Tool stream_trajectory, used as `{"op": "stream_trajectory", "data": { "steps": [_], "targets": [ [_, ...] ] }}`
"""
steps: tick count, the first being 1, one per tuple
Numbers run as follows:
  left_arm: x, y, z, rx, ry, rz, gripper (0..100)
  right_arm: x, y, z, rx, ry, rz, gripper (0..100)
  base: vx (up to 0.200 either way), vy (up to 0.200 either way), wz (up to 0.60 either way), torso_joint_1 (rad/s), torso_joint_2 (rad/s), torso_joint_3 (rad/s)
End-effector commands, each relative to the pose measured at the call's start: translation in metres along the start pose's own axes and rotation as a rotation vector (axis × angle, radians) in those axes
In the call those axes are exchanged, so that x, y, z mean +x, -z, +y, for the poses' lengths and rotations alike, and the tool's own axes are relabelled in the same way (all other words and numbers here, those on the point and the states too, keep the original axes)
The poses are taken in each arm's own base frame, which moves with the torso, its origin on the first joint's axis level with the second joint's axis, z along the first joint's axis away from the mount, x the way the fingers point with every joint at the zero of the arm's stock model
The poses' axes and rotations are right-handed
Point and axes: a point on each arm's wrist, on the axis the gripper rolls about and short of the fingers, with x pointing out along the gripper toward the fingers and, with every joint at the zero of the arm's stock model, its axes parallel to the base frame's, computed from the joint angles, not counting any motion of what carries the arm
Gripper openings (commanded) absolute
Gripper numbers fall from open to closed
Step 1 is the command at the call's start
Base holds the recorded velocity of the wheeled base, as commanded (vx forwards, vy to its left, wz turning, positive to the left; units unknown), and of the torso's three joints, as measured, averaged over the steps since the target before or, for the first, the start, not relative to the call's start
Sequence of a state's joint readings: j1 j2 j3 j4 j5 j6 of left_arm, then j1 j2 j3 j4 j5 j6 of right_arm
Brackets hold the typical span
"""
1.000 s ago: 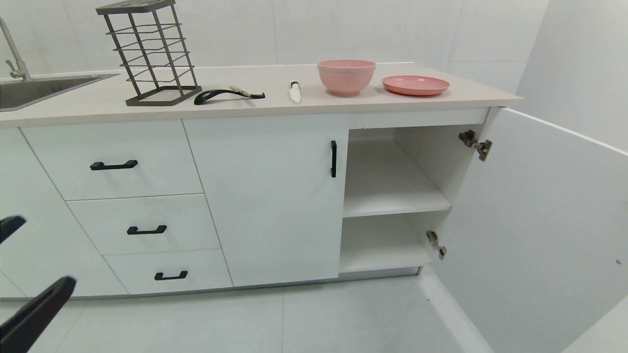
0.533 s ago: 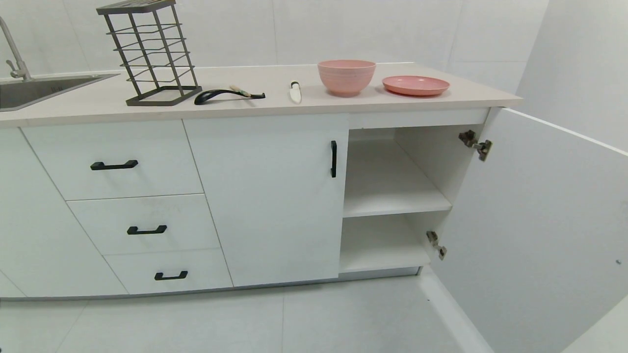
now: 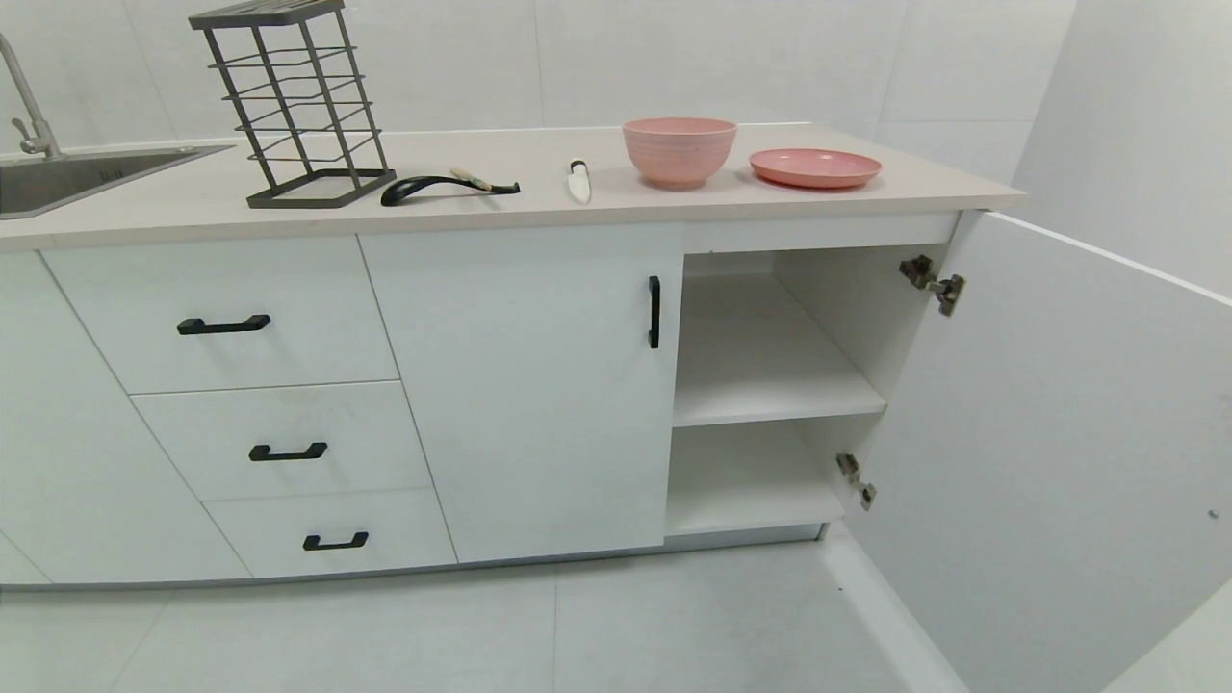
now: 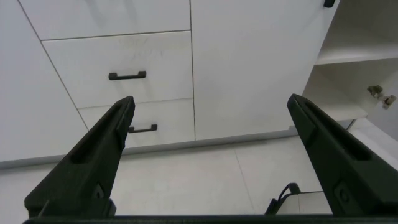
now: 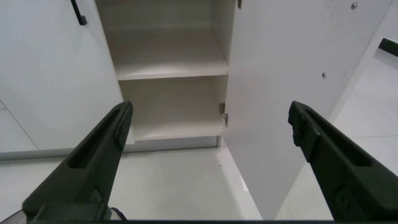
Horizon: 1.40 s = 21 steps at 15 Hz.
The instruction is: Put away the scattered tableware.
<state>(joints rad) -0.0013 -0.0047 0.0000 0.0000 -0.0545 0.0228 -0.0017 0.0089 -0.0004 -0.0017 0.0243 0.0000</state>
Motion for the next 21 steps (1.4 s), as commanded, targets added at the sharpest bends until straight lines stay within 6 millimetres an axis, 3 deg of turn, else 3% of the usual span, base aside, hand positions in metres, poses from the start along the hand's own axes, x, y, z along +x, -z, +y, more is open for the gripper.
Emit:
{"op": "stream_trajectory", "data": {
  "steps": [1, 13, 18, 21],
  "targets": [
    [0.0004, -0.0001, 0.0, 0.005, 0.0, 0.005, 100, 0.0003, 0.0001, 0.0, 0.0, -0.002, 0.004, 100, 0.0, 0.0, 0.0, 0.0, 0.0, 0.0],
    [0.0004, -0.0003, 0.0003, -0.001, -0.013, 0.003, 100, 0.0003, 0.0001, -0.0001, 0.003, 0.003, 0.004, 100, 0.0, -0.017, 0.0, 0.0, 0.0, 0.0],
    [0.0003, -0.0003, 0.0006, -0.012, -0.027, 0.004, 100, 0.0003, 0.0001, -0.0001, 0.003, 0.003, 0.004, 100, 0.0, -0.2, 0.0, 0.005, 0.0, 0.003],
    [0.0003, -0.0002, 0.0006, -0.015, -0.028, 0.004, 100, 0.0003, 0.0001, -0.0001, 0.003, 0.003, 0.004, 100, 0.0, 0.0, 0.0, 0.0, 0.0, 0.0]
  ]
}}
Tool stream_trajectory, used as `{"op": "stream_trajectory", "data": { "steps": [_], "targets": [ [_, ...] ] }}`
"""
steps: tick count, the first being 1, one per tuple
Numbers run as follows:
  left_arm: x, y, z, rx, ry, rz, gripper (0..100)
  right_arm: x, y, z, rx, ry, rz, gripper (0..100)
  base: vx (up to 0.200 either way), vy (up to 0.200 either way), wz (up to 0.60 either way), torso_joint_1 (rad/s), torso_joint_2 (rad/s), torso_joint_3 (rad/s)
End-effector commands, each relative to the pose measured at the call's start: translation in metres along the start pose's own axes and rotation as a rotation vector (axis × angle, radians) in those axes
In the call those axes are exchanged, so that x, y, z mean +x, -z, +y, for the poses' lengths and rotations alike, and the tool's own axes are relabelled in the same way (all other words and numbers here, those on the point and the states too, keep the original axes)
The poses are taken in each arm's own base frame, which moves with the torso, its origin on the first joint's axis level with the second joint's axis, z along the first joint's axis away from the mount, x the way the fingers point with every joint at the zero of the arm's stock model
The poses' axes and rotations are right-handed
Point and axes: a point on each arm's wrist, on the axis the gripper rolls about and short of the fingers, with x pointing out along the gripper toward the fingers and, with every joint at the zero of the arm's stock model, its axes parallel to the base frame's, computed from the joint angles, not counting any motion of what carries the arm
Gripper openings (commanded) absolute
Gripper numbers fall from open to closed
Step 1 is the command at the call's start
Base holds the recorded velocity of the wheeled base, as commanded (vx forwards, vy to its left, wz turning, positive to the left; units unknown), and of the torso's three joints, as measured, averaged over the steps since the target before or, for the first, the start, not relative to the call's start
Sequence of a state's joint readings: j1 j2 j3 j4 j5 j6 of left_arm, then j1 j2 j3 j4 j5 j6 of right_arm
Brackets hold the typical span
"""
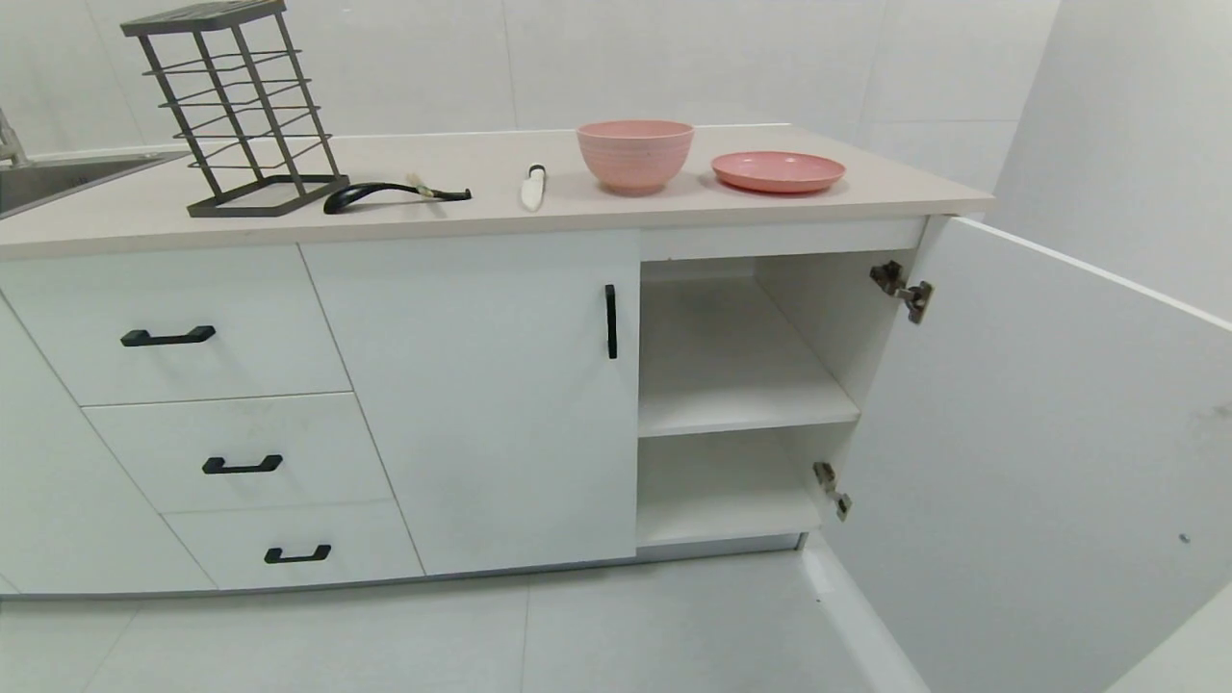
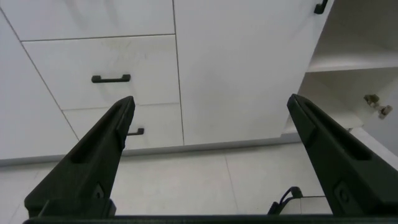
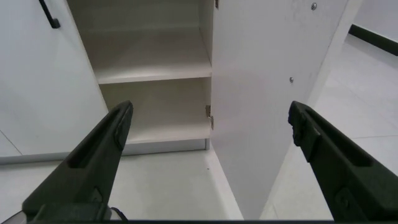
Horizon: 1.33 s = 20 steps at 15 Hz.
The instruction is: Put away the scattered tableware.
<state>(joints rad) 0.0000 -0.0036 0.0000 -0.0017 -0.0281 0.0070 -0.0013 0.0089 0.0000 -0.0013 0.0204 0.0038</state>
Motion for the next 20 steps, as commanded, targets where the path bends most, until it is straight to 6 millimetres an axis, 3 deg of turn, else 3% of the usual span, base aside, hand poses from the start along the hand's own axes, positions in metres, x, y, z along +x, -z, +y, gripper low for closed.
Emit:
{"op": "stream_trajectory", "data": {
  "steps": [1, 13, 18, 20],
  "targets": [
    [0.0003, -0.0002, 0.0001, -0.006, -0.002, 0.002, 100, 0.0003, -0.0001, 0.0, -0.001, -0.001, 0.003, 100, 0.0, 0.0, 0.0, 0.0, 0.0, 0.0],
    [0.0003, -0.0002, 0.0002, -0.013, -0.008, 0.002, 100, 0.0003, -0.0001, 0.0, -0.001, -0.001, 0.003, 100, 0.2, 0.0, 0.0, 0.001, 0.0, 0.002],
    [0.0003, -0.0004, 0.0003, -0.03, -0.011, 0.001, 100, 0.0003, 0.0001, 0.0, -0.001, -0.001, 0.005, 100, 0.0, 0.0, 0.0, 0.0, 0.0, 0.0],
    [0.0003, -0.0004, 0.0003, -0.03, -0.011, 0.001, 100, 0.0003, -0.0001, 0.0, -0.001, -0.001, 0.003, 100, 0.0, -0.2, 0.0, 0.002, 0.0, 0.005]
  ]
}}
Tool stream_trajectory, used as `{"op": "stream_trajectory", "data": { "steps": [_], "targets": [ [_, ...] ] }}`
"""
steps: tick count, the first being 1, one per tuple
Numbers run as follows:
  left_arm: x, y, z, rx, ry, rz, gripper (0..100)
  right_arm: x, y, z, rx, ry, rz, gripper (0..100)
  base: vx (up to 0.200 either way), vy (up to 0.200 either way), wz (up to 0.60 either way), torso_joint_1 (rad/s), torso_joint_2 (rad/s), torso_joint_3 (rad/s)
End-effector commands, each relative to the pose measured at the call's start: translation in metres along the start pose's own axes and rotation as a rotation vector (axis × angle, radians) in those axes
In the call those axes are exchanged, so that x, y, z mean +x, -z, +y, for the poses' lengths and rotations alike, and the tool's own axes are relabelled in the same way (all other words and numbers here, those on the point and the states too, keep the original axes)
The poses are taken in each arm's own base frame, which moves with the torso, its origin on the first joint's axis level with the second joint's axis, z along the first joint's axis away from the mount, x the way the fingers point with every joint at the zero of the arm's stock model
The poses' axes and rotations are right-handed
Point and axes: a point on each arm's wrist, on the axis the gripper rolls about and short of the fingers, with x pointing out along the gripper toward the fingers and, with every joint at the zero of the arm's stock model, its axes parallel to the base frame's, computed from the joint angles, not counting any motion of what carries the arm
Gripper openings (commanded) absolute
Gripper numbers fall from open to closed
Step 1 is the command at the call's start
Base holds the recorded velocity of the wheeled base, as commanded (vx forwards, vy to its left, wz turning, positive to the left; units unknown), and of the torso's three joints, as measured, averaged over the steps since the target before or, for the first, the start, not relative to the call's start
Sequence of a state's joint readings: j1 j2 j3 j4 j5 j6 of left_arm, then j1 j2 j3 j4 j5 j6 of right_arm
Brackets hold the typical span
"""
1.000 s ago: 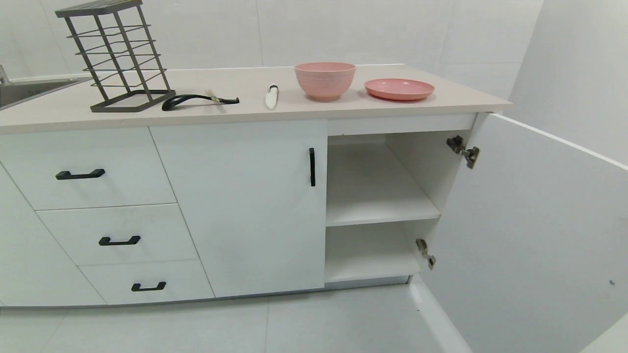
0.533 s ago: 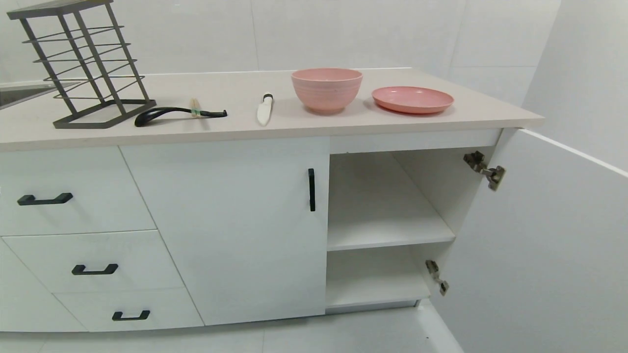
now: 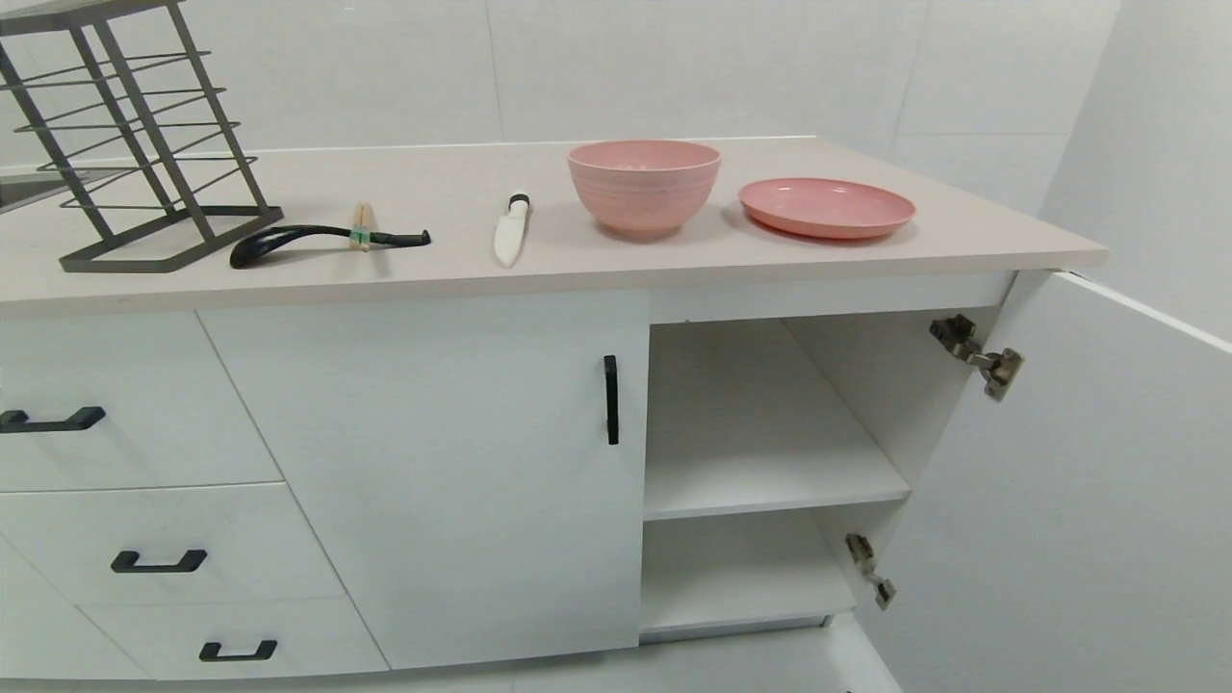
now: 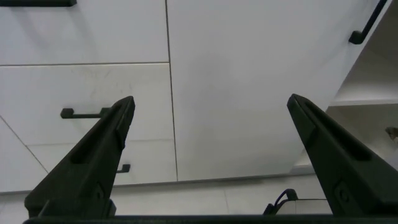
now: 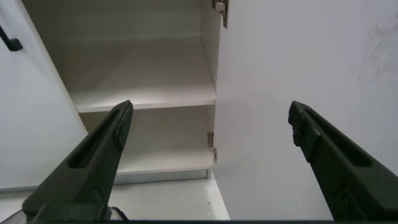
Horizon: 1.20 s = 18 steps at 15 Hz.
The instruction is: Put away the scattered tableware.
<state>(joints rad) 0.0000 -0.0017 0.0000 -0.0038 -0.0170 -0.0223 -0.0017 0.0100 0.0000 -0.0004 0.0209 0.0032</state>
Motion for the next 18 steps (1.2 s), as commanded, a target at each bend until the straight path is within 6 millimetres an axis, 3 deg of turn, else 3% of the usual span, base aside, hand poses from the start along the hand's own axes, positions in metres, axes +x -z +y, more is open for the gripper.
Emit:
{"op": "stream_trajectory", "data": {
  "steps": [1, 7, 10, 18],
  "targets": [
    [0.0001, -0.0001, 0.0, -0.001, 0.0, 0.001, 100, 0.0002, -0.0002, 0.0, 0.0, -0.001, 0.001, 100, 0.0, -0.2, 0.0, 0.002, 0.0, 0.002],
    [0.0001, -0.0001, 0.0, -0.014, 0.001, 0.001, 100, 0.0002, -0.0002, 0.0, 0.0, -0.001, 0.001, 100, 0.0, 0.0, 0.0, 0.0, 0.0, 0.0],
    [0.0001, -0.0001, 0.0, -0.016, 0.001, 0.001, 100, 0.0002, -0.0002, 0.0, 0.0, -0.001, 0.001, 100, 0.2, 0.0, 0.0, 0.002, 0.0, 0.004],
    [0.0001, -0.0001, 0.0, -0.016, 0.001, 0.001, 100, 0.0002, 0.0, -0.0001, 0.0, 0.002, 0.003, 100, 0.0, 0.0, 0.0, 0.045, -0.04, -0.011]
  ]
}}
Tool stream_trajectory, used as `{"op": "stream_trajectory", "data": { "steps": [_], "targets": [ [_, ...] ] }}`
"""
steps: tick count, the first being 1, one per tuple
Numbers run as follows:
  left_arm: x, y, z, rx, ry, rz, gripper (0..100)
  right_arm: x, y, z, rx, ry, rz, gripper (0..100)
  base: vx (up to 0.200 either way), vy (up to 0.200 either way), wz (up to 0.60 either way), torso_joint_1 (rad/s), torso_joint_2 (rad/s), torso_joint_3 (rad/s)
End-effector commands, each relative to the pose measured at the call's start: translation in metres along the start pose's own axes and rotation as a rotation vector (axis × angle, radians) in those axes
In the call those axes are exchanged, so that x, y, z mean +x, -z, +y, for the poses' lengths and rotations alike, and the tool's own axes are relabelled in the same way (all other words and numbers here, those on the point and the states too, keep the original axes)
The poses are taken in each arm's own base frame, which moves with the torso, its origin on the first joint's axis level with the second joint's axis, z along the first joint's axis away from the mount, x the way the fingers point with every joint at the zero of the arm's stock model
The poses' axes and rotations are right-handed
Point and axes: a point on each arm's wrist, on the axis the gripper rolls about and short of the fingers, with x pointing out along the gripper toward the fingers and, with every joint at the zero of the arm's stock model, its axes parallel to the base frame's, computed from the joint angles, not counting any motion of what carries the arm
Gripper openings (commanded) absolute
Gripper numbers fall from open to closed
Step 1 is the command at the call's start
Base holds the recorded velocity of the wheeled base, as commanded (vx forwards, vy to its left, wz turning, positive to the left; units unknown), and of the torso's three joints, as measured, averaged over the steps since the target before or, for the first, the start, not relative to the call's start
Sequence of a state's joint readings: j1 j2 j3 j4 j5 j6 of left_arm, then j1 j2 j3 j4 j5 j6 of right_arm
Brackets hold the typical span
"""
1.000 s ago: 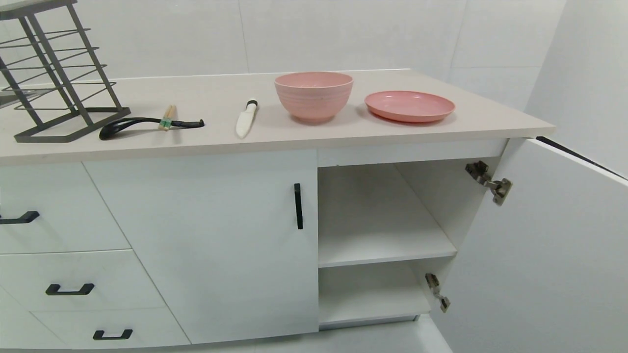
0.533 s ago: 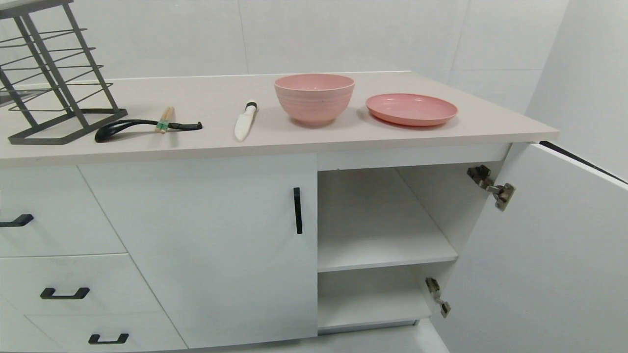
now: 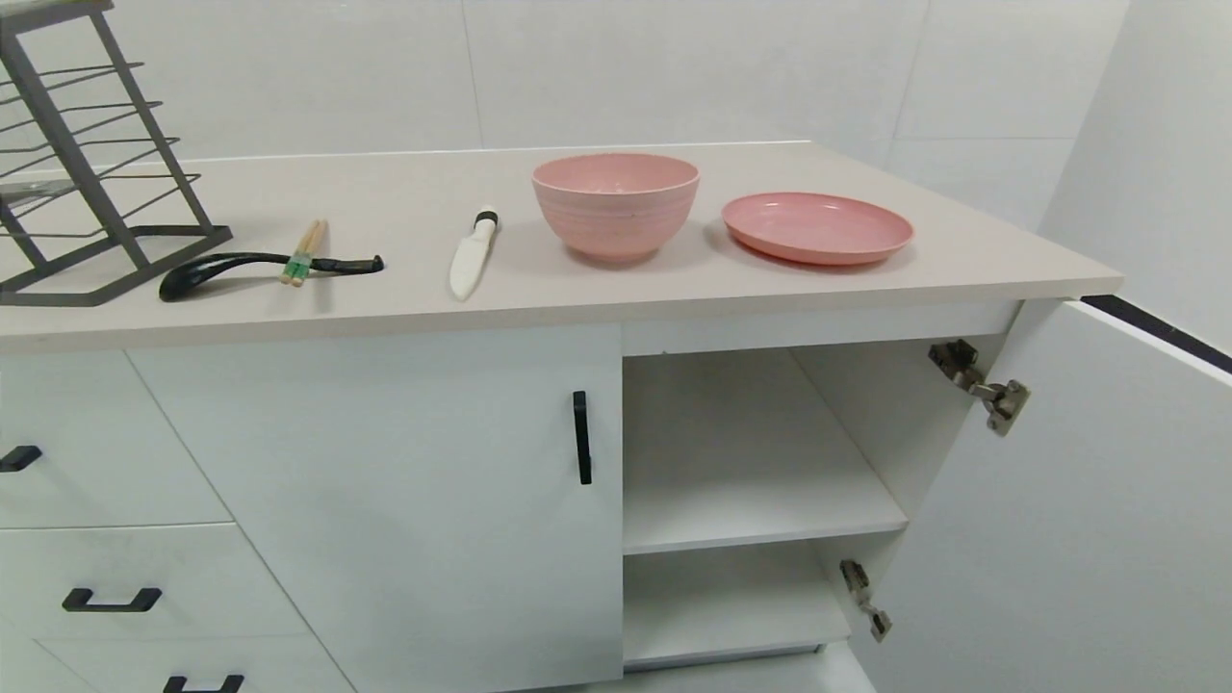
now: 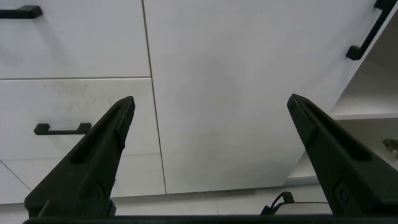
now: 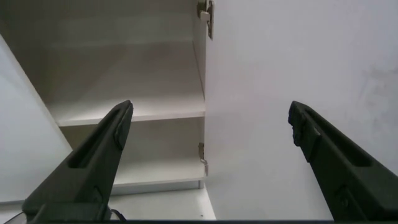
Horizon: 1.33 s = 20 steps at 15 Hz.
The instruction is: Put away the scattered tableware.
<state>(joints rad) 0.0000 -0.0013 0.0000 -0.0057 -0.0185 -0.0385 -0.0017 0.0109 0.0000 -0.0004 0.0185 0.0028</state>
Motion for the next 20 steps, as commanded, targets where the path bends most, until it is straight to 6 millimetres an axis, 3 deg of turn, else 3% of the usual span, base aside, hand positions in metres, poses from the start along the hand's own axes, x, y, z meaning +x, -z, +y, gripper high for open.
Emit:
{"op": "stream_trajectory", "data": {
  "steps": [1, 4, 16, 20],
  "targets": [
    [0.0001, 0.0001, 0.0, 0.0, 0.0, 0.002, 100, 0.0001, 0.0, 0.0, 0.0, 0.0, 0.002, 100, 0.0, 0.0, 0.0, 0.222, -0.03, -0.105],
    [0.0001, 0.0001, 0.0, -0.001, 0.0, 0.002, 100, 0.0001, 0.0, 0.0, 0.0, 0.0, 0.002, 100, 0.0, 0.0, 0.0, 0.251, -0.2, -0.183],
    [0.0001, 0.0001, 0.0, 0.0, 0.0, 0.002, 100, 0.0001, 0.0, 0.0, 0.0, 0.0, 0.002, 100, 0.0, 0.0, 0.0, 0.207, -0.52, -0.207],
    [0.0001, 0.0001, 0.0, 0.0, 0.0, 0.002, 100, 0.0001, 0.0, 0.0, 0.0, 0.0, 0.002, 100, 0.0, 0.0, 0.0, 0.181, -0.19, -0.096]
  ]
}}
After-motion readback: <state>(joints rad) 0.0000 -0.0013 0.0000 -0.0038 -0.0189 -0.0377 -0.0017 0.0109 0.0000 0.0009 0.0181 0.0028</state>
